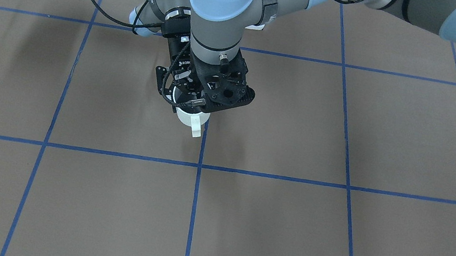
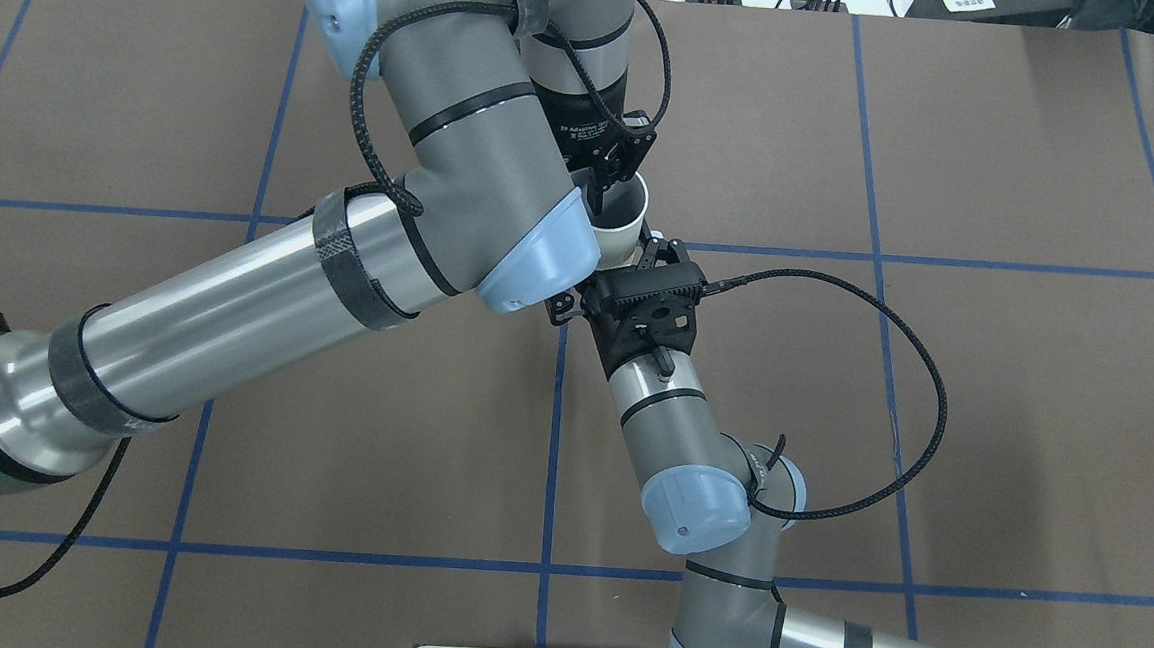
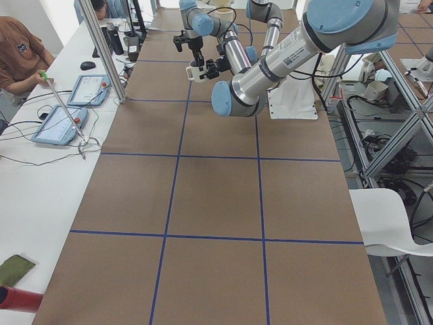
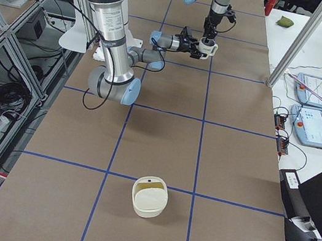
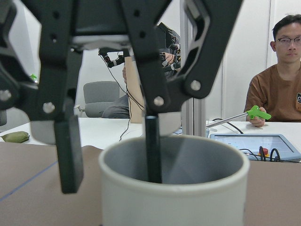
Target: Left arm hands cup to right arm to dump lemon
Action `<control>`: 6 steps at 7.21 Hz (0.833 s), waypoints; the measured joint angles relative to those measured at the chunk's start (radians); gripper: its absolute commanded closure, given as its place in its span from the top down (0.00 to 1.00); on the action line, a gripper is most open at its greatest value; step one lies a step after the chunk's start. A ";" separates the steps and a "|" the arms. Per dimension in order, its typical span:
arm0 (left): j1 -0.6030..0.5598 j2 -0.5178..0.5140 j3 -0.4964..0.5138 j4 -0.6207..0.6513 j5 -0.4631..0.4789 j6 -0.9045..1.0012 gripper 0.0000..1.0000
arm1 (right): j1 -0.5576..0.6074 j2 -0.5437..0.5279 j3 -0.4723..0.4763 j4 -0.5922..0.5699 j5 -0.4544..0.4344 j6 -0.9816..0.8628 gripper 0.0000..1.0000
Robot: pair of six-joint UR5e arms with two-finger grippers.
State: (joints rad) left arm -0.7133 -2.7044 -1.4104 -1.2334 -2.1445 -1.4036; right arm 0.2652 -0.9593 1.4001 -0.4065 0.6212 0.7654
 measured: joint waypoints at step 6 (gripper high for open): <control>0.001 0.005 -0.002 0.003 -0.005 -0.002 0.00 | 0.002 0.001 -0.002 0.000 -0.001 0.000 0.90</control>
State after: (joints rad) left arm -0.7121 -2.6994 -1.4123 -1.2306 -2.1496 -1.4053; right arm 0.2669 -0.9587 1.3979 -0.4065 0.6198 0.7650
